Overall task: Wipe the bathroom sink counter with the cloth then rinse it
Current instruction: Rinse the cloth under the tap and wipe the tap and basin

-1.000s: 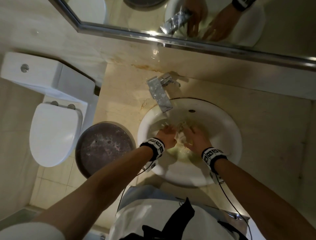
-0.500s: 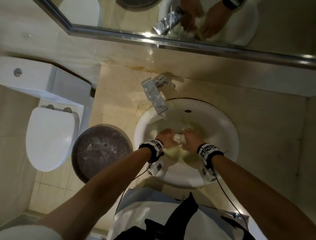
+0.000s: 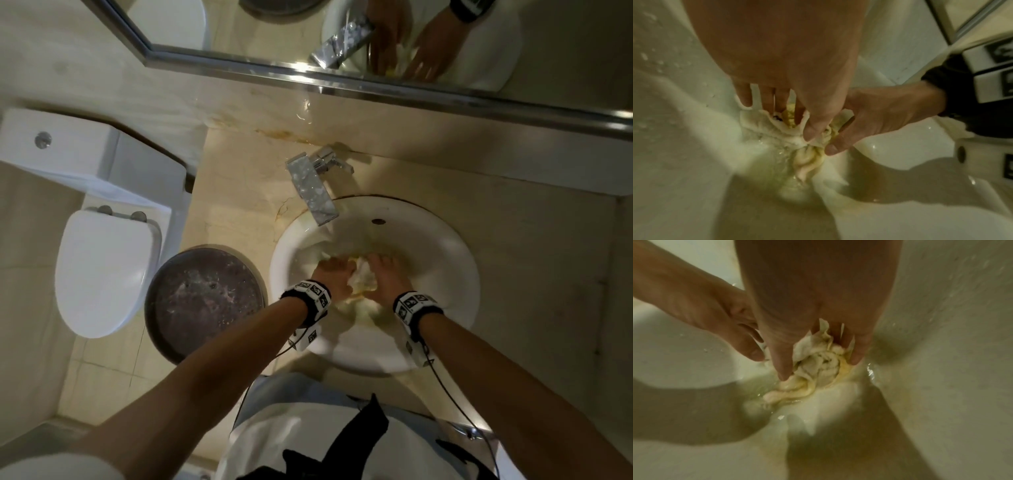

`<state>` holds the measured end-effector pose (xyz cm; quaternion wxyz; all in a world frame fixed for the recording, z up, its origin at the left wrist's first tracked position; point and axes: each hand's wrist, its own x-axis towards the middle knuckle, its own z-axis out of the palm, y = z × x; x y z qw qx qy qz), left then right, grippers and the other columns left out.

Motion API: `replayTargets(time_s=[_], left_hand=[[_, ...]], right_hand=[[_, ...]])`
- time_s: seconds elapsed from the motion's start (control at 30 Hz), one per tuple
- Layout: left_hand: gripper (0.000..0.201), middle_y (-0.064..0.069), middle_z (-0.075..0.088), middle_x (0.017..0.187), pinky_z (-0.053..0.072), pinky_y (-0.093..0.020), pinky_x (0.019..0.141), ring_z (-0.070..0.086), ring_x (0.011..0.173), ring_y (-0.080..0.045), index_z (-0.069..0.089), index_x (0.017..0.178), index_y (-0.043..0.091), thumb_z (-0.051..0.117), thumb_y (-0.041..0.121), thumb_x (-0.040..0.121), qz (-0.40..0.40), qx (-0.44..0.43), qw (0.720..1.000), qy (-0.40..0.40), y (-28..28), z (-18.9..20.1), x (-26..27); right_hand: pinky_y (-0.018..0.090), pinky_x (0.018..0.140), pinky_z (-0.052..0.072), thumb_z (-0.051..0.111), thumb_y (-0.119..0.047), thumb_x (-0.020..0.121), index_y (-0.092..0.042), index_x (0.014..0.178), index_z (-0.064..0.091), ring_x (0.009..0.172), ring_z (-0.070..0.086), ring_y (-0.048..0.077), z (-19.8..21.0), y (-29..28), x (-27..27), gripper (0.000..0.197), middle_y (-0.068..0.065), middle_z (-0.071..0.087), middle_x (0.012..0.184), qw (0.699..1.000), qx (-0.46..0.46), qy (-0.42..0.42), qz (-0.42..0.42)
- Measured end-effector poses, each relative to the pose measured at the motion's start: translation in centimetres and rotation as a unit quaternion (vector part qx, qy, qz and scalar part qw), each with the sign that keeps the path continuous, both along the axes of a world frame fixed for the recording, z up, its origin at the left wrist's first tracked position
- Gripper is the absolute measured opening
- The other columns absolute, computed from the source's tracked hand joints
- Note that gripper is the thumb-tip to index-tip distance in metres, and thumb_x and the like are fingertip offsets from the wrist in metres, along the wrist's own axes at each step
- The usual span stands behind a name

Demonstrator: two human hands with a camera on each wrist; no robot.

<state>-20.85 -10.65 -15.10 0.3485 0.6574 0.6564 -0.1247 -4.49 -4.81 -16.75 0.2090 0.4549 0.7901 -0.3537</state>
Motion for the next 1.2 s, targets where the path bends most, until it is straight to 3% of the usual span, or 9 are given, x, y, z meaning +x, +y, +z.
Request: replayTargets(time_s=[0.17,0.33,0.43,0.53,0.6,0.77,0.9,1.07,1.2], left_hand=[[0.063,-0.009,0.056,0.121,0.045,-0.041,0.087,0.054,0.111,-0.032,0.046,0.128,0.015,0.067,0.05,0.079,-0.027,0.003,0.999,0.022,-0.5,-1.5,0.4],[0.054,-0.011,0.061,0.112,0.039,-0.039,0.088,0.062,0.101,-0.035,0.044,0.125,0.004,0.066,0.028,0.082,0.016,-0.014,0.998,0.064,-0.4,-0.8,0.4],[0.042,-0.009,0.059,0.111,0.04,-0.038,0.085,0.058,0.102,-0.032,0.05,0.114,0.014,0.065,0.034,0.08,0.057,-0.017,0.998,0.001,0.1,-0.4,-0.3],[0.058,0.003,0.061,0.107,0.053,-0.035,0.077,0.062,0.094,-0.02,0.051,0.118,0.025,0.068,0.055,0.071,0.105,0.004,0.989,-0.102,1.0,1.5,-0.2],[0.058,0.006,0.065,0.104,0.055,-0.031,0.075,0.066,0.089,-0.017,0.048,0.126,0.03,0.068,0.054,0.077,0.149,-0.008,0.971,-0.185,1.7,2.7,-0.1],[0.044,-0.011,0.068,0.11,0.053,-0.041,0.081,0.064,0.095,-0.033,0.052,0.129,0.021,0.041,0.036,0.089,0.174,0.033,0.971,-0.158,2.2,3.0,-2.0],[0.032,-0.015,0.064,0.118,0.05,-0.041,0.09,0.06,0.108,-0.035,0.06,0.122,0.011,0.048,0.02,0.094,0.146,0.093,0.984,-0.039,1.0,2.8,-3.3],[0.045,-0.007,0.047,0.14,0.043,-0.042,0.103,0.044,0.128,-0.032,0.058,0.132,0.026,0.058,0.023,0.087,0.075,0.04,0.996,0.011,-0.7,1.5,-2.8],[0.036,-0.006,0.049,0.133,0.047,-0.043,0.096,0.049,0.118,-0.035,0.058,0.124,0.028,0.056,0.03,0.088,0.001,-0.041,0.999,-0.02,-0.8,0.5,-1.4]], right_hand=[[0.042,0.097,0.051,0.073,-0.026,0.086,-0.02,0.154,0.026,0.122,0.058,0.037,-1.4,-1.7,-0.3,0.083,0.018,0.057,0.137,0.994,-0.069,-0.049,-0.065],[0.038,0.092,0.05,0.073,-0.028,0.088,-0.006,0.134,0.057,0.115,0.062,0.036,1.4,-0.2,-0.2,0.053,0.018,0.065,0.127,0.993,-0.074,0.011,-0.088],[0.037,0.091,0.051,0.078,-0.02,0.08,-0.002,0.128,0.058,0.114,0.061,0.035,3.1,1.1,-0.3,0.054,0.019,0.063,0.123,0.974,-0.126,0.088,-0.167],[0.028,0.068,0.053,0.078,-0.017,0.071,-0.005,0.128,0.057,0.095,0.062,0.024,5.3,2.4,-0.5,0.062,0.01,0.063,0.109,0.932,-0.166,0.167,-0.275],[0.032,0.076,0.056,0.078,-0.011,0.078,-0.007,0.126,0.058,0.093,0.064,0.021,6.9,3.2,-0.7,0.052,0.004,0.066,0.108,0.914,-0.146,0.223,-0.305],[0.018,0.082,0.052,0.081,-0.038,0.079,-0.032,0.126,0.056,0.097,0.065,0.0,7.1,4.2,0.0,0.054,-0.011,0.068,0.111,0.942,-0.079,0.236,-0.224],[0.035,0.081,0.054,0.072,-0.046,0.082,-0.027,0.121,0.061,0.097,0.066,0.024,5.5,4.0,1.6,0.044,0.0,0.068,0.111,0.994,0.057,0.051,-0.072],[0.039,0.097,0.05,0.074,-0.042,0.08,-0.023,0.109,0.066,0.116,0.056,0.033,2.6,1.3,1.8,0.036,0.009,0.054,0.126,0.999,0.027,-0.038,-0.021],[0.041,0.103,0.045,0.075,-0.032,0.083,-0.018,0.145,0.043,0.127,0.049,0.038,0.7,-0.8,0.3,0.07,0.014,0.05,0.142,1.0,-0.004,-0.023,-0.011]])
